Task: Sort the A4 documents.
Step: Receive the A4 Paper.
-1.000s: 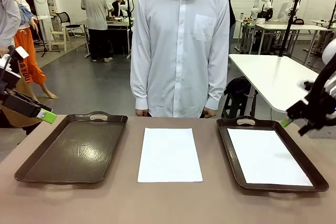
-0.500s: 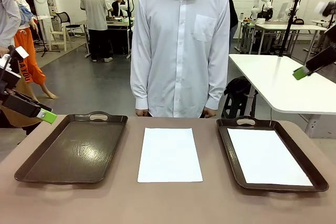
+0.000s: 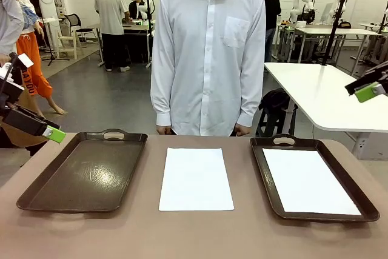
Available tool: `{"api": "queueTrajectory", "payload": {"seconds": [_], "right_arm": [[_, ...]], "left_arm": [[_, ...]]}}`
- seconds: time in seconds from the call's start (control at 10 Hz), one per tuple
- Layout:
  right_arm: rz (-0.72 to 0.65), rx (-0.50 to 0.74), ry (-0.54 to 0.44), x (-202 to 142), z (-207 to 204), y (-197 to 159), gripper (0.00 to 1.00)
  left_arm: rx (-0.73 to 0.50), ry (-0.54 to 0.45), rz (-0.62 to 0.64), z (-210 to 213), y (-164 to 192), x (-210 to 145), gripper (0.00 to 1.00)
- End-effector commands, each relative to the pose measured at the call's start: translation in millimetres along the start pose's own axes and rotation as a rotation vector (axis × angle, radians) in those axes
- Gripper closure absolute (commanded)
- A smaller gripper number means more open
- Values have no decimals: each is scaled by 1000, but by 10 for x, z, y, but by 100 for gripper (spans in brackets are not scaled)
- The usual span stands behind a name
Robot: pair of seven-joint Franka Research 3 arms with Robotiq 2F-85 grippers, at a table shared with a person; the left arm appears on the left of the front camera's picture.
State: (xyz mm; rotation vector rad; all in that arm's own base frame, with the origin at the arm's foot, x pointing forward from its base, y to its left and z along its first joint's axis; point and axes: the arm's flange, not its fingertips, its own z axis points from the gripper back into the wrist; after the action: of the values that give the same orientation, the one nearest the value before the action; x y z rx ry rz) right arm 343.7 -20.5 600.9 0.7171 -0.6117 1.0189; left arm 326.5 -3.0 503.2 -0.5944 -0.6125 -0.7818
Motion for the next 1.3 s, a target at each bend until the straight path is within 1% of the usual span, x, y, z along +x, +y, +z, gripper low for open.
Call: {"api": "queueTrajectory", "payload": {"seconds": [0.0, 0.3, 0.6, 0.9, 1.2], "right_arm": [[-69, 55, -14, -175, -121, 13, 0], [-121, 56, 44, -307, -317, -76, 0], [-73, 110, 91, -339, -453, -41, 0], [-56, 132, 116, -354, -473, -30, 0], [-93, 147, 132, -376, -470, -102, 0]], "left_arm": [[-16, -16, -18, 6, 23, -3, 0], [-16, -16, -18, 6, 23, -3, 0], [-16, -16, -18, 6, 23, -3, 0], [-16, -16, -18, 6, 23, -3, 0], [-16, -16, -18, 6, 23, -3, 0]]}}
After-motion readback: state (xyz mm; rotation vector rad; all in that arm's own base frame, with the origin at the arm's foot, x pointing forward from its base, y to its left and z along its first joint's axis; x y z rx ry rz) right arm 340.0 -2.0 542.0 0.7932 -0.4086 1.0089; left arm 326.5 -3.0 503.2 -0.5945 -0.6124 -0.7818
